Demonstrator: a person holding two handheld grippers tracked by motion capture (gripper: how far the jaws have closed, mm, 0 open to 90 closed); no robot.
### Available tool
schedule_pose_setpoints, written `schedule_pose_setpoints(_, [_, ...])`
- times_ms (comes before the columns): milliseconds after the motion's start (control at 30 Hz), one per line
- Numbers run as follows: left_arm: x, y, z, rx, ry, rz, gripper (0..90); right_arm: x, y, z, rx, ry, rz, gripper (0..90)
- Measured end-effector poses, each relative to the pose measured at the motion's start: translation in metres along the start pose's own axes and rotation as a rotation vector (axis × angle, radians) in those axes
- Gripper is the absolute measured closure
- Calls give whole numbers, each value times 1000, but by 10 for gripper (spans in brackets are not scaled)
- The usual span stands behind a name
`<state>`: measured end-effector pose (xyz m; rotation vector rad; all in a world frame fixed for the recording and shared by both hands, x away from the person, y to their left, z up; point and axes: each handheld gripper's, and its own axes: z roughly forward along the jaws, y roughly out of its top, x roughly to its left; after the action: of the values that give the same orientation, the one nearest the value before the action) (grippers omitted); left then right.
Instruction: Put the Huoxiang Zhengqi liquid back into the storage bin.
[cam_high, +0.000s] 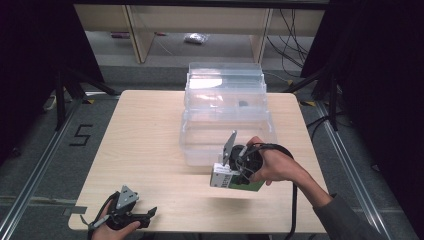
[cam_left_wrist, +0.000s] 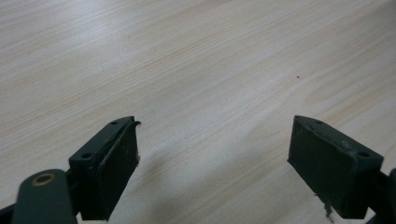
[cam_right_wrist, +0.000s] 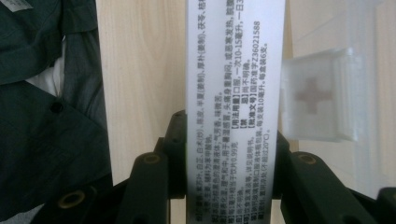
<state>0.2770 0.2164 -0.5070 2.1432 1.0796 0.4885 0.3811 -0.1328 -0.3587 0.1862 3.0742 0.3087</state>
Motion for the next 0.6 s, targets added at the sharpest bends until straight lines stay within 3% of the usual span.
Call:
schedule_pose_setpoints(33, [0,0,0,-9,7,-1,153,-2,0,-2,0,-6,0,645])
schedule_pose_setpoints(67, [0,0,0,-11,5,1,153,-5,0,-4,0,-5,-35,645])
schedule_pose_setpoints(100, [0,0,0,-3,-1,2,153,-4,-1,-5,1,1,0,646])
schedule_pose_setpoints(133, [0,0,0,5,-4,-1,153,-8,-2,-6,-1,-1,-37,646])
schedule_pose_setpoints(167, [0,0,0,-7,6,-3,153,-8,-2,-8,8,-2,-9,646])
schedule_pose_setpoints(200, [0,0,0,-8,6,4,153,-10,-2,-8,0,-3,-20,646])
schedule_pose_setpoints(333, [0,0,0,3,-2,-1,153,-12,-3,-13,0,9,20,646])
schedule_pose_setpoints(367, [0,0,0,-5,0,-1,153,-16,-4,-15,17,-4,-3,646])
schedule_pose_setpoints(400, [0,0,0,-11,3,-1,153,-16,-4,-16,7,-1,13,646])
schedule_pose_setpoints(467, [0,0,0,1,-2,5,153,-22,-3,-19,-4,-4,-38,646])
schedule_pose_setpoints(533, [1,0,1,-5,0,5,153,-21,-2,-25,0,5,-12,646])
schedule_pose_setpoints(600, [0,0,1,-2,0,-5,153,-26,-3,-29,2,-9,-47,647])
